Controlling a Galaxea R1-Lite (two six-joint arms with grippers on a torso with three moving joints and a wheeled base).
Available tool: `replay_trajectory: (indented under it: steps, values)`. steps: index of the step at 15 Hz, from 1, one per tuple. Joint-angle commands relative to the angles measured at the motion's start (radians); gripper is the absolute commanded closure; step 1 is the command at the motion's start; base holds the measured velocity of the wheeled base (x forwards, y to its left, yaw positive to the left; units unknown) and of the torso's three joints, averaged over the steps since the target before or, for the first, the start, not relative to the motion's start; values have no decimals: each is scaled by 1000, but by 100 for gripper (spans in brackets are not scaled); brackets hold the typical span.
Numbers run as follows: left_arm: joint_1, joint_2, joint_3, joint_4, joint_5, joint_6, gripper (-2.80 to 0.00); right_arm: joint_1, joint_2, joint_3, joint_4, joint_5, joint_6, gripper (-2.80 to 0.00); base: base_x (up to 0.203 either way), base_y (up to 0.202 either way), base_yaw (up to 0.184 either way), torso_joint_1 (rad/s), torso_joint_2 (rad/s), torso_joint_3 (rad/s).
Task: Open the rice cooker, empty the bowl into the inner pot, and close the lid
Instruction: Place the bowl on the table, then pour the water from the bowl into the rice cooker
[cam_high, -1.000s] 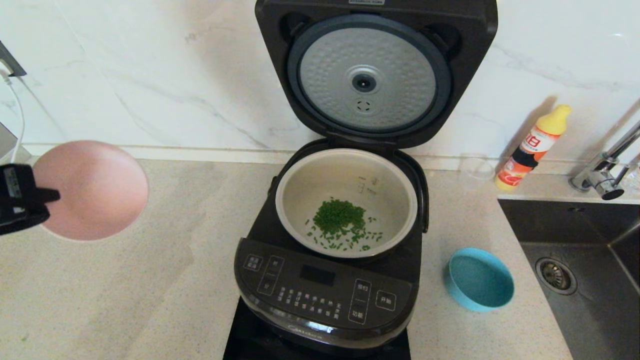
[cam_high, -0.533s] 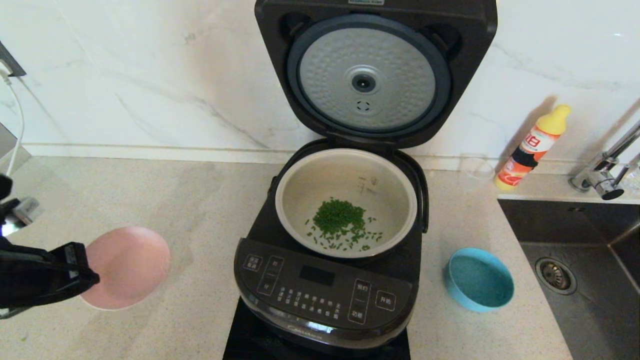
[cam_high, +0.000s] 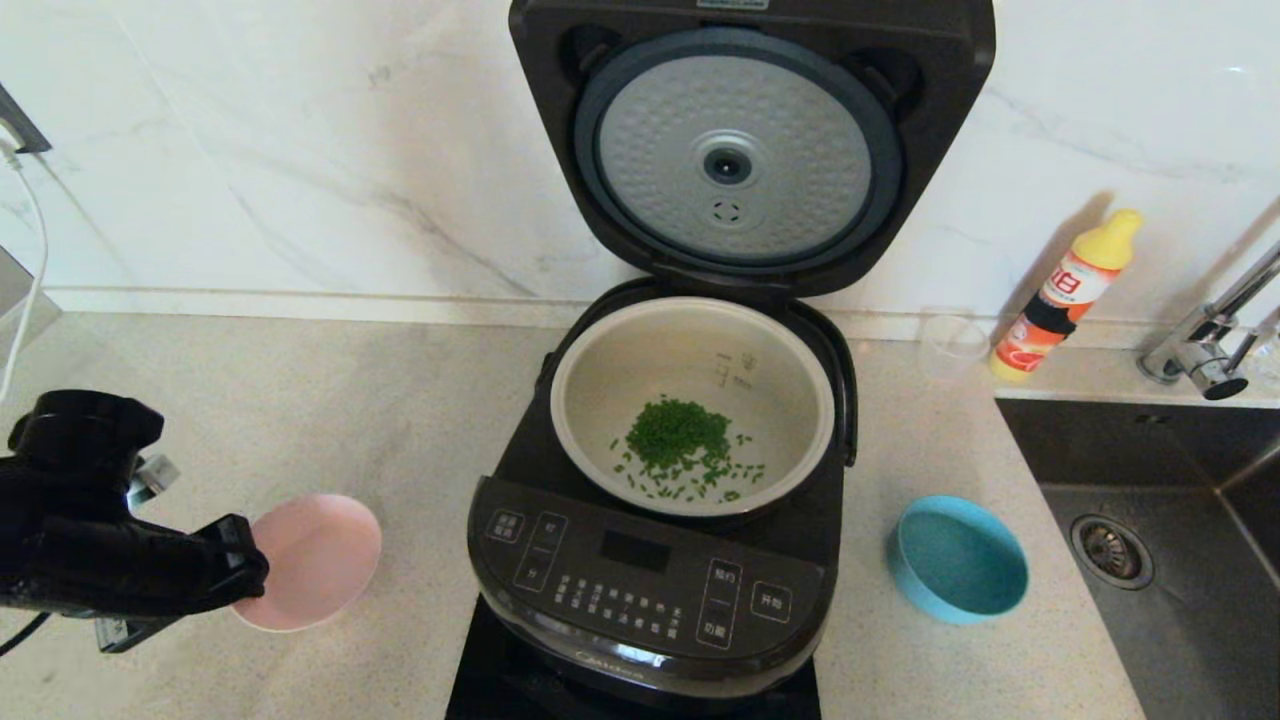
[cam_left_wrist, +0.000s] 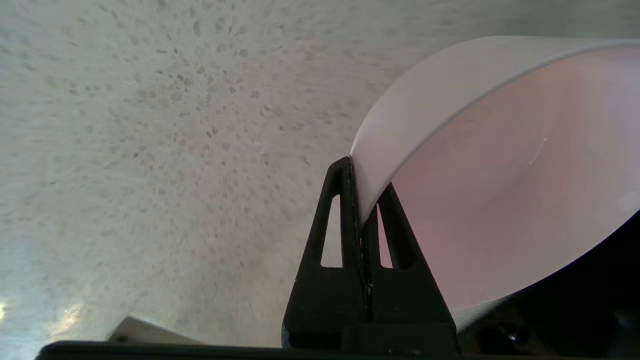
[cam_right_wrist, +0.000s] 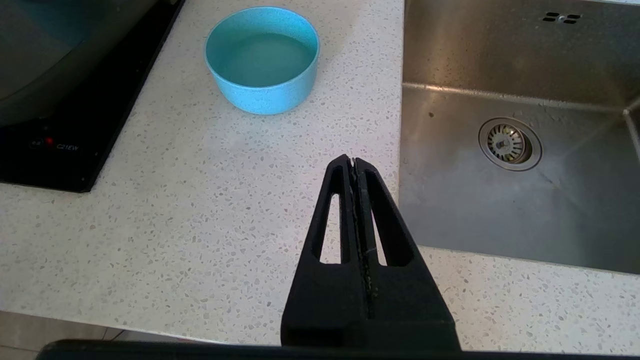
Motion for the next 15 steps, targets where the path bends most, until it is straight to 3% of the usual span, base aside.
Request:
replay_trajectory:
  steps: [1, 2, 3, 7, 9, 12, 13, 15]
  values:
    - [21, 86, 2, -36, -3, -4, 0, 0, 0, 0, 1, 0, 0, 0, 0, 0, 0, 0, 0, 0]
    - [30, 89, 3, -63, -3, -5, 0, 0, 0, 0, 1, 0, 0, 0, 0, 0, 0, 0, 0, 0]
    - [31, 85, -2, -67, -4, -4, -280, 0, 0, 0, 1, 0, 0, 0, 0, 0, 0, 0, 0, 0]
    - [32, 24, -43, -179, -2, 6, -280, 0, 0, 0, 1, 0, 0, 0, 0, 0, 0, 0, 0, 0]
    - [30, -39, -86, -241, -2, 42, -280, 0, 0, 0, 1, 0, 0, 0, 0, 0, 0, 0, 0, 0]
    - [28, -194, -212, -280, -6, 82, -280, 0, 0, 0, 1, -1, 0, 0, 0, 0, 0, 0, 0, 0]
    - [17, -236, -263, -282, -9, 128, 0, 0, 0, 0, 1, 0, 0, 0, 0, 0, 0, 0, 0, 0]
    - [-36, -292, -317, -291, -56, 242, 0, 0, 0, 0, 1, 0, 0, 0, 0, 0, 0, 0, 0, 0]
